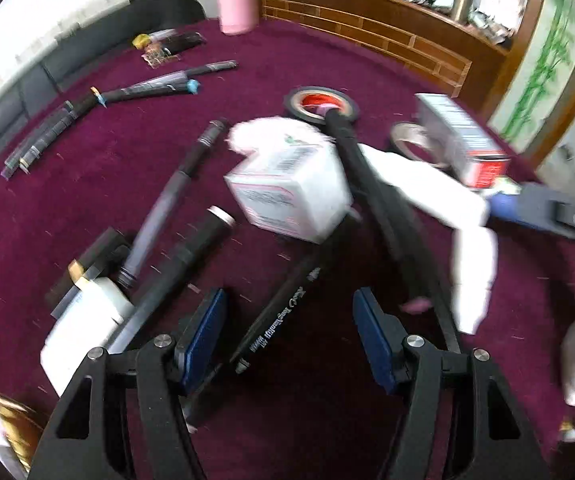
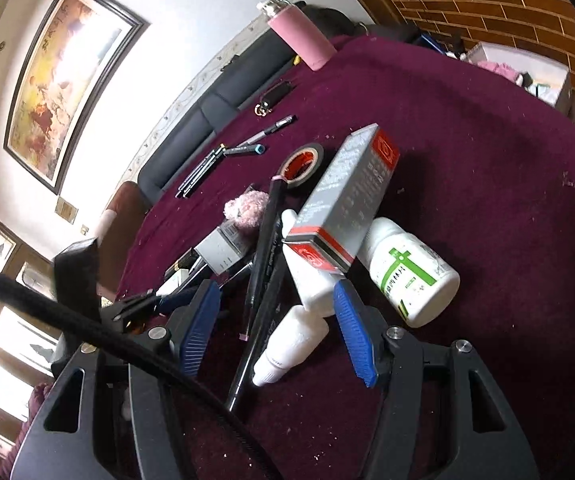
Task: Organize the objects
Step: 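Return the left tool to the table and grasp a black marker, then grasp the small white barcode box with the right tool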
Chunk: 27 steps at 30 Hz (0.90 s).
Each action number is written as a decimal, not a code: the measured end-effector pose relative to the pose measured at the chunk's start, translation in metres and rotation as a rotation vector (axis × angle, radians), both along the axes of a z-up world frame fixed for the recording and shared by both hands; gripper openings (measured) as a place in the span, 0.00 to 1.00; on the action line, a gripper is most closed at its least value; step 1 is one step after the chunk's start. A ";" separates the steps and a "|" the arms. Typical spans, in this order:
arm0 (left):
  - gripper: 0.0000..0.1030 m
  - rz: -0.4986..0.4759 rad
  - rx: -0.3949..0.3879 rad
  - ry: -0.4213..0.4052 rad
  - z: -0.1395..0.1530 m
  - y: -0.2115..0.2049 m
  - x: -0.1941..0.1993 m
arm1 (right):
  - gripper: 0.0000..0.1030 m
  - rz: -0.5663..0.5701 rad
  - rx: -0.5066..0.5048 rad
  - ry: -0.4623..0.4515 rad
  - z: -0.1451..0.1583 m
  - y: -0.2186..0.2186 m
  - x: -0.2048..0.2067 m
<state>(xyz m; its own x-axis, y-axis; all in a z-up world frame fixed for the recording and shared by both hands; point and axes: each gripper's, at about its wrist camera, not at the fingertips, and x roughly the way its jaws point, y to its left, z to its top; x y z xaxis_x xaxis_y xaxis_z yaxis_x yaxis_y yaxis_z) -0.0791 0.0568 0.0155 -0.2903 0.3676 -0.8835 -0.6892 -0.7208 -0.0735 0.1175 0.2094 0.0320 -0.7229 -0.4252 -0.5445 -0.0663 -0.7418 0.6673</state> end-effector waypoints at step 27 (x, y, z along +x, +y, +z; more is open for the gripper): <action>0.11 0.237 0.272 -0.014 0.033 -0.074 0.108 | 0.58 0.132 0.151 -0.015 0.037 -0.049 -0.019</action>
<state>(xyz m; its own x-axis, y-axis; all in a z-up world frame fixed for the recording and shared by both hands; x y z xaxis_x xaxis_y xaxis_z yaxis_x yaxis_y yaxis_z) 0.0286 -0.0169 0.0485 -0.3845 0.5138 -0.7669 -0.5027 -0.8133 -0.2928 0.0984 0.1608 0.0695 -0.6577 -0.4282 -0.6197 0.0288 -0.8364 0.5474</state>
